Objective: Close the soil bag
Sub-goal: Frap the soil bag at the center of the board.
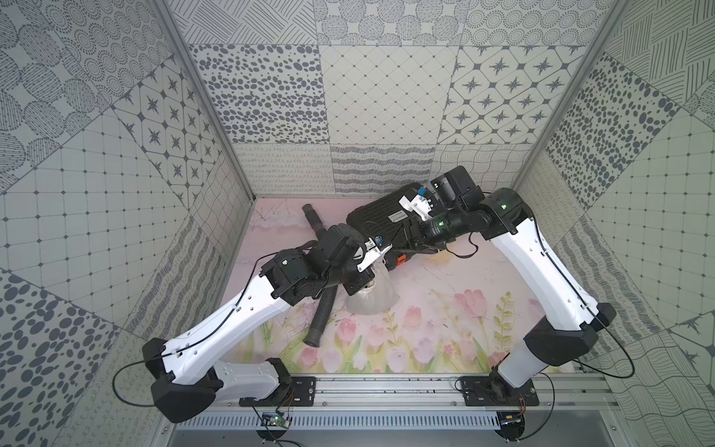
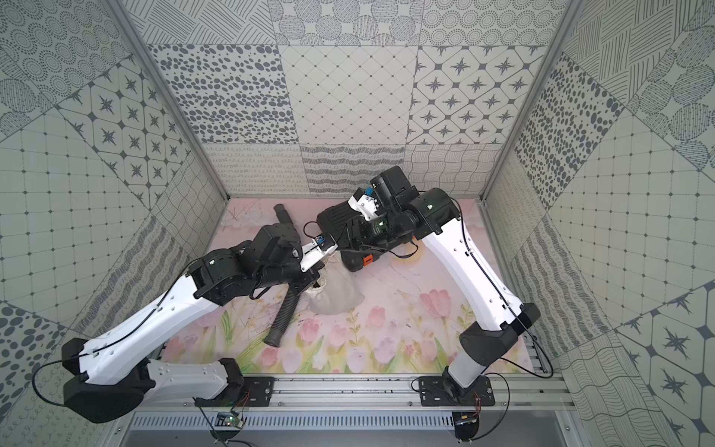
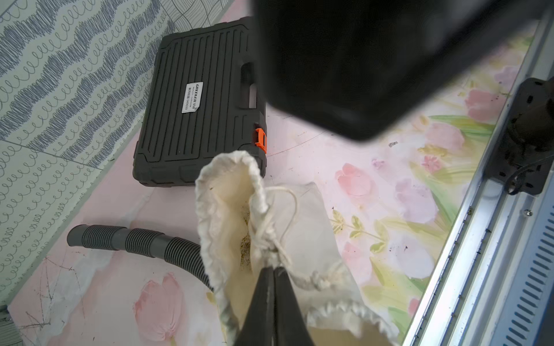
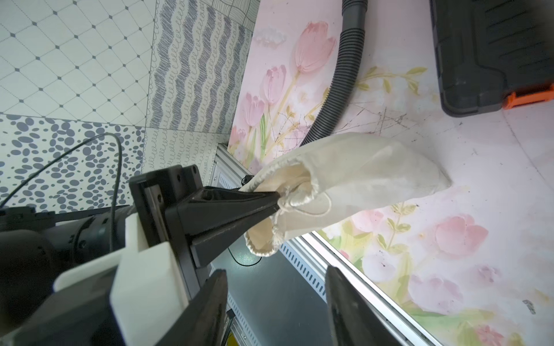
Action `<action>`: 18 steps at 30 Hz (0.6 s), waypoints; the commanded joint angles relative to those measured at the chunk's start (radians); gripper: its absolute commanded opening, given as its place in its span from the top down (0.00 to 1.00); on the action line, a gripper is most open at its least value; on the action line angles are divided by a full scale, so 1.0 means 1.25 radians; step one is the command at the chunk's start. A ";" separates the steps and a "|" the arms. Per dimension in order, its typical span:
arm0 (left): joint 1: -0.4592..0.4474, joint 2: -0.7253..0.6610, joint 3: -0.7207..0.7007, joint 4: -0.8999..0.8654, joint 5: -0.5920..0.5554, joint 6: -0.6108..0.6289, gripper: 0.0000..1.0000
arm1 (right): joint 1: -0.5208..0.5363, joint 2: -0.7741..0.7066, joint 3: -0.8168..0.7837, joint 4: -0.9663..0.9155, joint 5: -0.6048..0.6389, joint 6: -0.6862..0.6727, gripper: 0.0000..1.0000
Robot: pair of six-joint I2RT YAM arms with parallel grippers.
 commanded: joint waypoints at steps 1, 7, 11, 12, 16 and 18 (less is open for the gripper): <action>0.008 -0.001 0.019 -0.015 0.031 -0.016 1.00 | 0.016 -0.016 -0.059 0.041 -0.043 0.011 0.43; 0.008 -0.002 0.047 -0.008 0.060 -0.035 1.00 | 0.048 -0.016 -0.100 0.093 -0.063 0.024 0.43; 0.007 0.006 0.053 -0.007 0.074 -0.038 1.00 | 0.047 -0.016 -0.119 0.119 -0.053 0.034 0.44; 0.006 0.007 0.053 -0.007 0.076 -0.038 1.00 | 0.047 -0.014 -0.120 0.125 -0.054 0.037 0.45; 0.007 0.013 0.052 -0.007 0.078 -0.034 1.00 | 0.048 -0.007 -0.125 0.145 -0.056 0.048 0.52; 0.006 0.014 0.052 -0.004 0.075 -0.033 1.00 | 0.047 -0.006 -0.127 0.145 -0.049 0.049 0.56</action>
